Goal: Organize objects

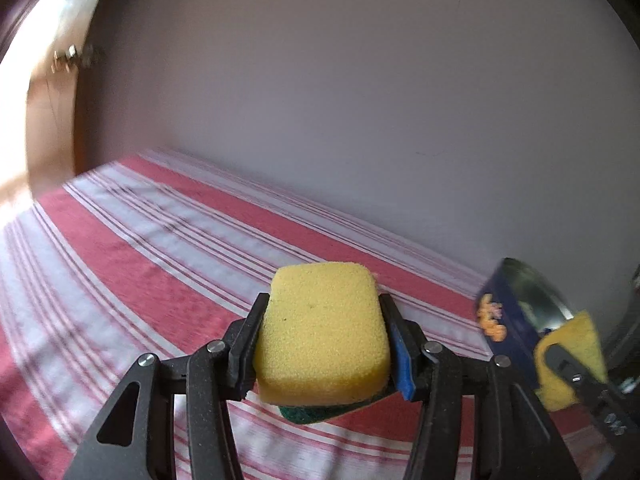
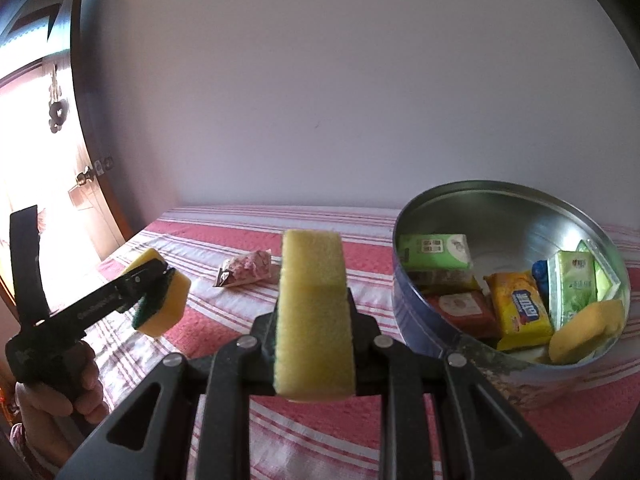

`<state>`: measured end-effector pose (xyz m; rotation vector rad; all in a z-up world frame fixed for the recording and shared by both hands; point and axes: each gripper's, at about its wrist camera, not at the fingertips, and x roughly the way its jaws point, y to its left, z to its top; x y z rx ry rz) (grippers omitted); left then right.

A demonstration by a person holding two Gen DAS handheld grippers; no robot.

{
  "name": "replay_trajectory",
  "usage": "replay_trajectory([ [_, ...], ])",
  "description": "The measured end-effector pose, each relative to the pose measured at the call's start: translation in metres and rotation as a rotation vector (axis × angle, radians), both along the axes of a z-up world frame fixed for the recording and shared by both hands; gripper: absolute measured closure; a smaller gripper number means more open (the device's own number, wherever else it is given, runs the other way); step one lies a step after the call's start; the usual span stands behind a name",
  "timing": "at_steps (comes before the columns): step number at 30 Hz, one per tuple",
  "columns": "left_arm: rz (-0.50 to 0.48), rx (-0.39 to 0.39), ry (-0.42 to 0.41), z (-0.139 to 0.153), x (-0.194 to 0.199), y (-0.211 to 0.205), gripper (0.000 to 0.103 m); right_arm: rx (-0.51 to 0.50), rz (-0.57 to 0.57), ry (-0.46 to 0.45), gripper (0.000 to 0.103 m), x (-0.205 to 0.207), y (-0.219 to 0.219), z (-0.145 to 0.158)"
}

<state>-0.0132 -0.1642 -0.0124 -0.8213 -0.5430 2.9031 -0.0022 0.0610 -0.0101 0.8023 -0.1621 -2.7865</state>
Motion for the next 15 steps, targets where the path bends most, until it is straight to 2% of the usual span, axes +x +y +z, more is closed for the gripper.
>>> replay_trajectory([
  [3, 0.0, 0.031, -0.035, -0.005, -0.005, -0.004, 0.048, 0.0, -0.001, -0.008, 0.081, 0.0, 0.0, 0.001],
  [7, 0.045, -0.025, -0.104, -0.015, -0.013, -0.003, 0.048, 0.021, 0.006, -0.011, 0.081, 0.002, -0.003, 0.0],
  [11, 0.088, -0.058, -0.128, -0.016, -0.015, -0.007, 0.048, 0.026, 0.013, -0.016, 0.081, 0.003, -0.005, -0.002],
  [15, 0.15, -0.058, -0.193, -0.023, -0.021, -0.018, 0.048, 0.028, 0.015, -0.023, 0.081, 0.003, -0.006, -0.004],
])
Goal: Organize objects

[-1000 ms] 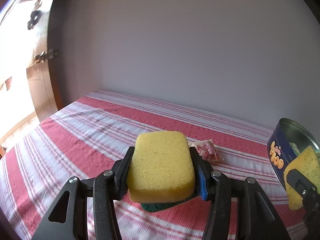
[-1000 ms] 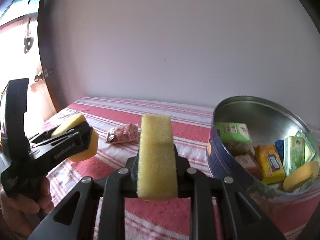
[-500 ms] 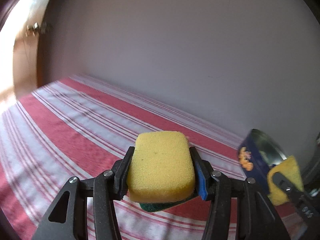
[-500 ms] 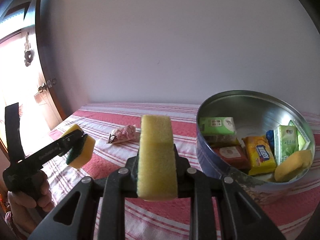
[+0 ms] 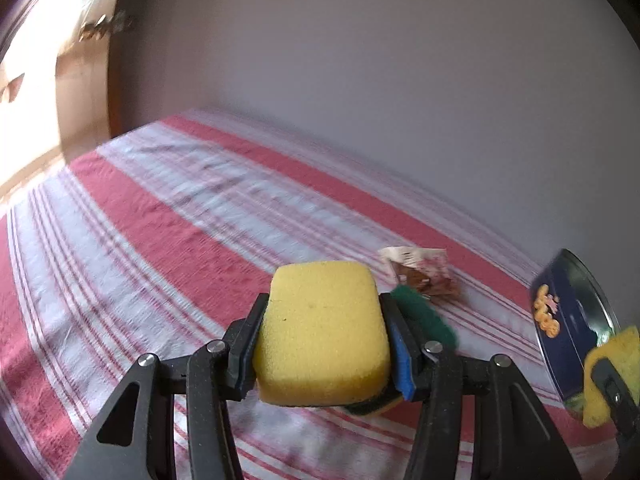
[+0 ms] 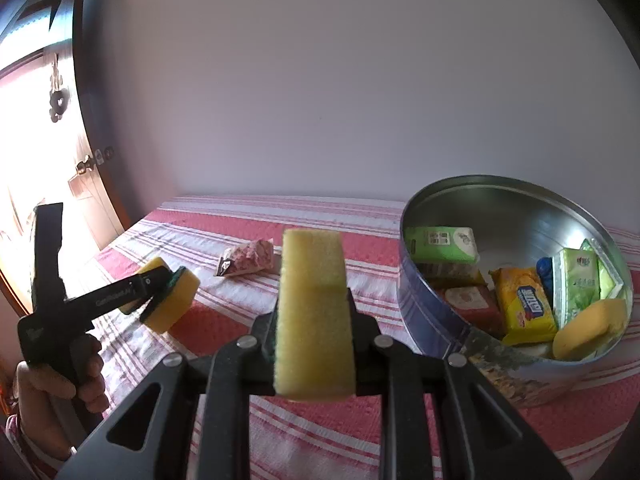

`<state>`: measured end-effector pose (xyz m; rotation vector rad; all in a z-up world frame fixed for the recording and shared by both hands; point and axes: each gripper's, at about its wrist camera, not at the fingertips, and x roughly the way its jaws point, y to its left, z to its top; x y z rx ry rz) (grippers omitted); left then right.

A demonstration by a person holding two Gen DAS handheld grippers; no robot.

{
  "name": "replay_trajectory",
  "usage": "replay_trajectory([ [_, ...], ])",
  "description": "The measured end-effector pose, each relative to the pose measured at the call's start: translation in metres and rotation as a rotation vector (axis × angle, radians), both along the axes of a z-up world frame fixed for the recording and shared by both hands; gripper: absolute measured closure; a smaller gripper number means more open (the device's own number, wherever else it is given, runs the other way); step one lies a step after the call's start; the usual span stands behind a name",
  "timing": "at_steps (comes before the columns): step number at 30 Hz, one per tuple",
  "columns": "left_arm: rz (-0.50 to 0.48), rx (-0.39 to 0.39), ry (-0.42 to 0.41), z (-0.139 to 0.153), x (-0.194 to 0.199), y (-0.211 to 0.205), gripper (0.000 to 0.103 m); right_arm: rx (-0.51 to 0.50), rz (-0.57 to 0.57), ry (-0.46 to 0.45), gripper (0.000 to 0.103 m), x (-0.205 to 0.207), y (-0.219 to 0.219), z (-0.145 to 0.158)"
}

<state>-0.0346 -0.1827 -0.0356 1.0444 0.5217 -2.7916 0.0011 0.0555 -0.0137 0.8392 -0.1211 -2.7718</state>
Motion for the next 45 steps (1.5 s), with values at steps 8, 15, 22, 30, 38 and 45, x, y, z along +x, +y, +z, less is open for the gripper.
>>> replay_trajectory([
  [8, 0.131, -0.13, -0.03, 0.009, 0.003, -0.013, 0.048, 0.011, 0.002, -0.002, 0.081, 0.002, 0.0, 0.0],
  [15, 0.216, -0.354, -0.069, 0.017, 0.006, -0.01, 0.048, -0.004, -0.007, -0.001, 0.081, 0.003, 0.003, 0.001],
  [22, 0.201, -0.354, 0.027, 0.035, 0.021, 0.0, 0.048, -0.003, -0.025, 0.023, 0.081, 0.007, 0.007, 0.007],
  [30, 0.178, -0.357, 0.078, 0.059, 0.033, 0.012, 0.048, 0.011, -0.066, 0.063, 0.081, 0.01, 0.023, 0.016],
  [38, 0.109, -0.348, 0.118, 0.075, 0.038, 0.041, 0.048, 0.028, -0.114, 0.1, 0.081, 0.017, 0.055, 0.024],
  [45, 0.013, -0.343, 0.147, 0.084, 0.032, 0.086, 0.048, 0.022, -0.168, 0.117, 0.081, 0.02, 0.09, 0.032],
])
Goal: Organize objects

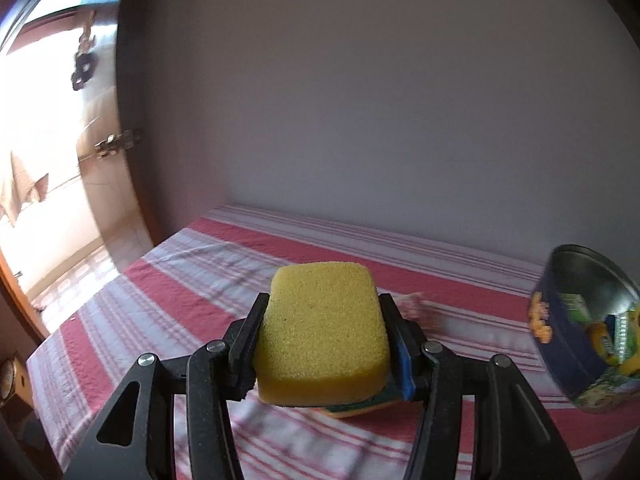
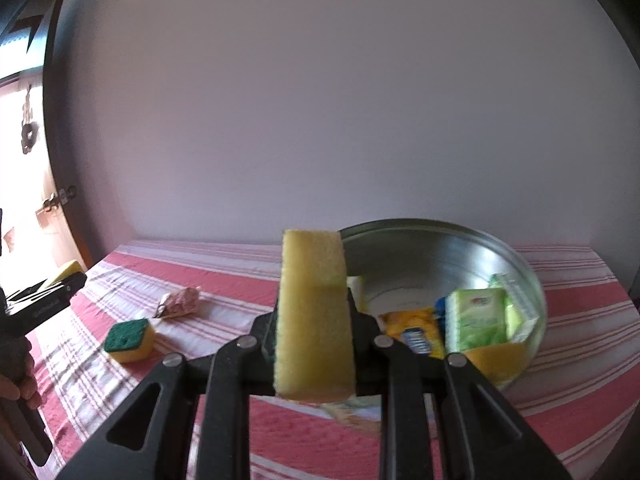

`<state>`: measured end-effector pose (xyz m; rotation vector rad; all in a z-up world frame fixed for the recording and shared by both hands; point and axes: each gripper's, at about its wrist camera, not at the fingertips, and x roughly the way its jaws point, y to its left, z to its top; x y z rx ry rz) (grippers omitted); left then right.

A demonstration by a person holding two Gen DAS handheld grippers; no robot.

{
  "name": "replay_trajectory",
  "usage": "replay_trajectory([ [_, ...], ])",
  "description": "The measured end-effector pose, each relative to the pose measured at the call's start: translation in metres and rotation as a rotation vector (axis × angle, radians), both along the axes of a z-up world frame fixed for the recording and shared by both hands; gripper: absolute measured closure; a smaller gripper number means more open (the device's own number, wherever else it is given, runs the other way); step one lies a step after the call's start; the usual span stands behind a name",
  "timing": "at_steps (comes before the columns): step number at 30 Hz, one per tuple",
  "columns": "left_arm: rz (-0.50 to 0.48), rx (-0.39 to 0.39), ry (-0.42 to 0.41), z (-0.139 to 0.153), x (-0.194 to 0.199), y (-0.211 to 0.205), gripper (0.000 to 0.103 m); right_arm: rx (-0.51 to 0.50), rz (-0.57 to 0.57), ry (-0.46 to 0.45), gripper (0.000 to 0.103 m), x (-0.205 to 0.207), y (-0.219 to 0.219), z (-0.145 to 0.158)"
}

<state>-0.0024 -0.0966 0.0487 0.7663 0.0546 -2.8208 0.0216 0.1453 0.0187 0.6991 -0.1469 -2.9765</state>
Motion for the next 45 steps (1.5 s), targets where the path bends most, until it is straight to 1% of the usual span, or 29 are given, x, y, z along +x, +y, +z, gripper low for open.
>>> replay_trajectory([
  [5, -0.094, -0.013, 0.008, 0.002, -0.008, 0.045, 0.048, 0.004, -0.044, 0.01, 0.081, 0.001, 0.025, 0.003],
  [9, -0.195, -0.013, 0.007, 0.001, -0.018, 0.087, 0.048, 0.006, -0.087, 0.006, 0.081, -0.001, 0.044, 0.004],
  [12, -0.269, -0.008, 0.01, 0.0, -0.021, 0.115, 0.048, 0.027, -0.128, 0.006, 0.081, -0.003, 0.056, 0.004],
  [15, -0.327, -0.022, 0.021, 0.003, -0.024, 0.143, 0.048, 0.025, -0.155, 0.002, 0.081, -0.006, 0.067, 0.005],
  [20, -0.406, -0.032, 0.037, 0.006, -0.025, 0.18, 0.048, 0.018, -0.206, -0.008, 0.081, -0.012, 0.085, 0.005],
  [24, -0.452, -0.041, 0.031, 0.001, -0.033, 0.203, 0.048, 0.019, -0.23, -0.015, 0.081, -0.019, 0.091, 0.003],
  [28, -0.485, -0.05, 0.017, -0.005, -0.038, 0.224, 0.048, 0.047, -0.261, -0.026, 0.081, -0.03, 0.093, 0.0],
  [32, -0.487, -0.071, 0.001, -0.012, -0.049, 0.237, 0.048, 0.062, -0.285, -0.047, 0.081, -0.04, 0.097, -0.007],
  [35, -0.482, -0.065, -0.02, -0.018, -0.057, 0.241, 0.048, 0.068, -0.298, -0.067, 0.081, -0.049, 0.099, -0.01],
  [40, -0.478, -0.081, -0.043, -0.027, -0.067, 0.25, 0.047, 0.066, -0.302, -0.097, 0.081, -0.057, 0.102, -0.014],
  [41, -0.474, -0.085, -0.045, -0.028, -0.069, 0.251, 0.047, 0.068, -0.305, -0.102, 0.081, -0.06, 0.109, -0.018],
  [45, -0.467, -0.104, -0.059, -0.036, -0.071, 0.253, 0.047, 0.069, -0.301, -0.115, 0.081, -0.064, 0.107, -0.021],
])
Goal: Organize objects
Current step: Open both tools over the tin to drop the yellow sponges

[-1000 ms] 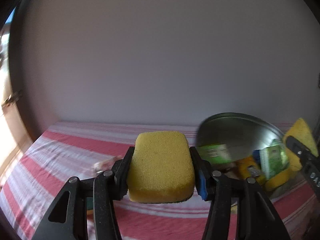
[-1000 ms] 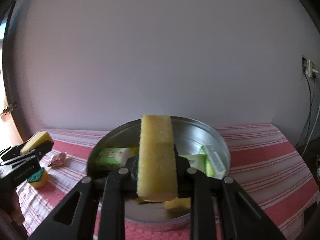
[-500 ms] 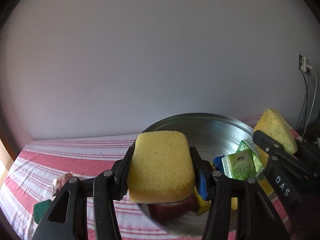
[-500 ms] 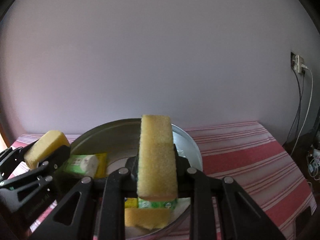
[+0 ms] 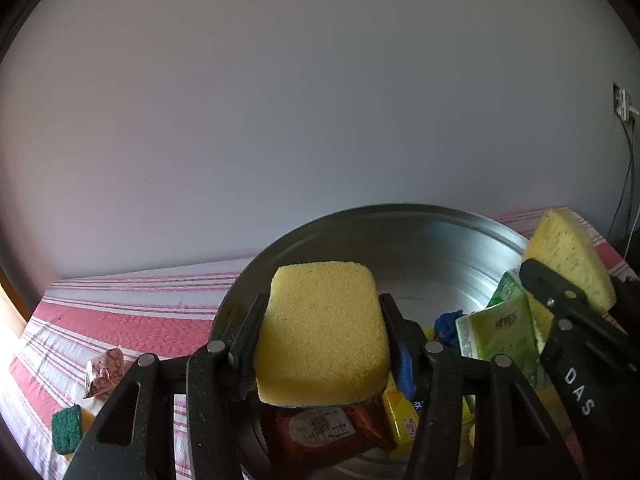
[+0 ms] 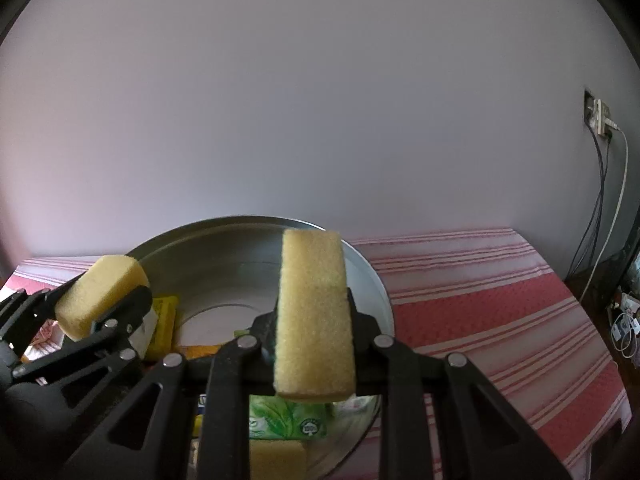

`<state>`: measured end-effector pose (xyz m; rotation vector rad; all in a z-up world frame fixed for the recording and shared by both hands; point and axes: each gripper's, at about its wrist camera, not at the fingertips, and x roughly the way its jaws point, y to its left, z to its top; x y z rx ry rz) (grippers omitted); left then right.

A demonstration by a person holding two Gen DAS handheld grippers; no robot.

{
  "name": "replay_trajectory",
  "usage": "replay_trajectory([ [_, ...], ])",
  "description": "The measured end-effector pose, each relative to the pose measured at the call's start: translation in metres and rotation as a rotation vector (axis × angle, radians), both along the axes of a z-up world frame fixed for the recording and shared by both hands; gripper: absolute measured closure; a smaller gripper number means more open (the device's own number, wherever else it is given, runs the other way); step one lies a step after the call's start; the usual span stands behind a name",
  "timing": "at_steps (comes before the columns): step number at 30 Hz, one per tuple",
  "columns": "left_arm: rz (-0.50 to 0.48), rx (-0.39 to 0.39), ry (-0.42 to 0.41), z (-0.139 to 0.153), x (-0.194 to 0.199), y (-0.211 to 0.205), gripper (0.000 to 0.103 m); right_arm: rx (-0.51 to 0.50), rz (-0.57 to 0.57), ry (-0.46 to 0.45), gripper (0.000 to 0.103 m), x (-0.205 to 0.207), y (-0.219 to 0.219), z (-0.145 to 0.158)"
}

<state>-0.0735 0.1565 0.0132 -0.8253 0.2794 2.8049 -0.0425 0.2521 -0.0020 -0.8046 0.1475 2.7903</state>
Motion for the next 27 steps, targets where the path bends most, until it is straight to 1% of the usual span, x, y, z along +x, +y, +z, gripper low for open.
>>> replay_trajectory([
  [5, 0.014, -0.004, -0.002, -0.003, -0.004, 0.004, 0.046, -0.003, 0.019, -0.008, 0.079, 0.0, -0.004, 0.0],
  [6, 0.021, -0.004, 0.0, -0.002, -0.004, 0.003, 0.04, -0.007, 0.028, -0.006, 0.069, 0.001, -0.005, 0.0],
  [7, 0.046, -0.011, 0.011, -0.001, -0.004, 0.0, 0.035, -0.009, 0.033, -0.006, 0.05, 0.002, -0.002, -0.001],
  [8, 0.058, -0.012, 0.02, 0.003, -0.003, -0.005, 0.032, -0.006, 0.03, -0.003, 0.046, 0.004, -0.003, 0.0],
  [10, 0.074, 0.011, 0.043, 0.009, -0.001, -0.014, 0.021, 0.012, 0.011, 0.022, 0.035, 0.009, -0.002, 0.005],
  [11, 0.082, 0.03, 0.051, 0.012, 0.0, -0.018, 0.018, 0.007, 0.011, 0.035, 0.033, 0.011, -0.001, 0.008],
  [13, 0.099, 0.061, 0.059, 0.015, 0.002, -0.027, 0.009, -0.011, 0.007, 0.065, 0.024, 0.018, -0.002, 0.016],
  [15, 0.11, 0.086, 0.064, 0.016, 0.002, -0.034, 0.006, -0.021, 0.005, 0.09, 0.019, 0.022, -0.001, 0.02],
  [17, 0.113, 0.09, 0.064, 0.016, 0.002, -0.035, 0.006, -0.018, 0.008, 0.101, 0.017, 0.024, -0.002, 0.023],
  [19, 0.12, 0.083, 0.071, 0.016, 0.004, -0.038, 0.006, -0.011, 0.011, 0.11, 0.016, 0.027, -0.003, 0.025],
  [20, 0.121, 0.081, 0.074, 0.016, 0.005, -0.039, 0.006, -0.007, 0.013, 0.112, 0.016, 0.026, 0.004, 0.022],
  [22, 0.123, 0.076, 0.084, 0.016, 0.008, -0.041, 0.006, -0.002, 0.014, 0.115, 0.014, 0.026, 0.004, 0.023],
  [27, 0.127, 0.055, 0.137, 0.015, 0.019, -0.05, 0.006, -0.006, 0.02, 0.136, 0.009, 0.031, 0.0, 0.025],
])
